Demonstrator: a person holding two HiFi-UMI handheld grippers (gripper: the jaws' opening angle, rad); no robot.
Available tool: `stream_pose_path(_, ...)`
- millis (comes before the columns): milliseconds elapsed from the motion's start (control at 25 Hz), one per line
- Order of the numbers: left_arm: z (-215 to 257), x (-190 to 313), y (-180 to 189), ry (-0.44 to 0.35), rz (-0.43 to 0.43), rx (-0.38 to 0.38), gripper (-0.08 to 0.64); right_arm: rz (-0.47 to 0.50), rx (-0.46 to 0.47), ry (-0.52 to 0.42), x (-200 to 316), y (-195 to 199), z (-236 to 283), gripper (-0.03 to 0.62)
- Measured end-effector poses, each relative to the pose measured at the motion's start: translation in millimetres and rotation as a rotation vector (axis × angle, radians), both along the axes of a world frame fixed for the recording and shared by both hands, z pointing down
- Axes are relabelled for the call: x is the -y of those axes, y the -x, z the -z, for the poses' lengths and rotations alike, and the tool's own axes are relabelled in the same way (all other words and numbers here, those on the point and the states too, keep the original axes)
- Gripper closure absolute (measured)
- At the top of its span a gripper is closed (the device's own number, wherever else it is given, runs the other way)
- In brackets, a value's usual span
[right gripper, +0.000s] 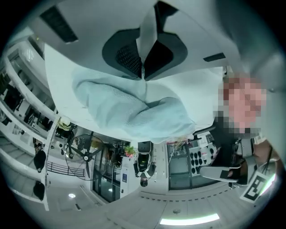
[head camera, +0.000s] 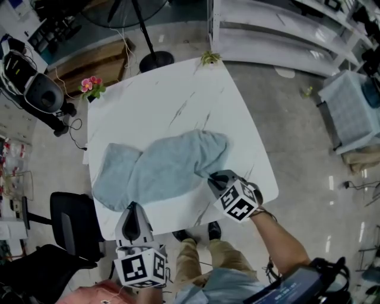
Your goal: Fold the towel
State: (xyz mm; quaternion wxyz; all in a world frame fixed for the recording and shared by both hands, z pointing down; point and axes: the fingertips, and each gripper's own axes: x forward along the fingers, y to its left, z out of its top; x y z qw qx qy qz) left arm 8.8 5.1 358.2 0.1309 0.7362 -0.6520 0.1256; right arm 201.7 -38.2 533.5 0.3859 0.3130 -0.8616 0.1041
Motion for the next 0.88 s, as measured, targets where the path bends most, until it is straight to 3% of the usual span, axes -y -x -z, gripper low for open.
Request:
stream_pose_path(240,12,-12,-14,-0.028,-0.001,-0.008,0.551,0.025,-0.031,-0.058,-43,-43,24,0.555)
stream_pose_path(560,10,-37,-34,-0.023,-0.051,-0.028,0.551,-0.026,-0.056,-0.102,-109,-97,47,0.554)
stream_pose_path(880,16,-76,-41,-0.047,-0.114,-0.053,0.551,-0.07,-0.1,-0.081,-177,-126,49,0.554)
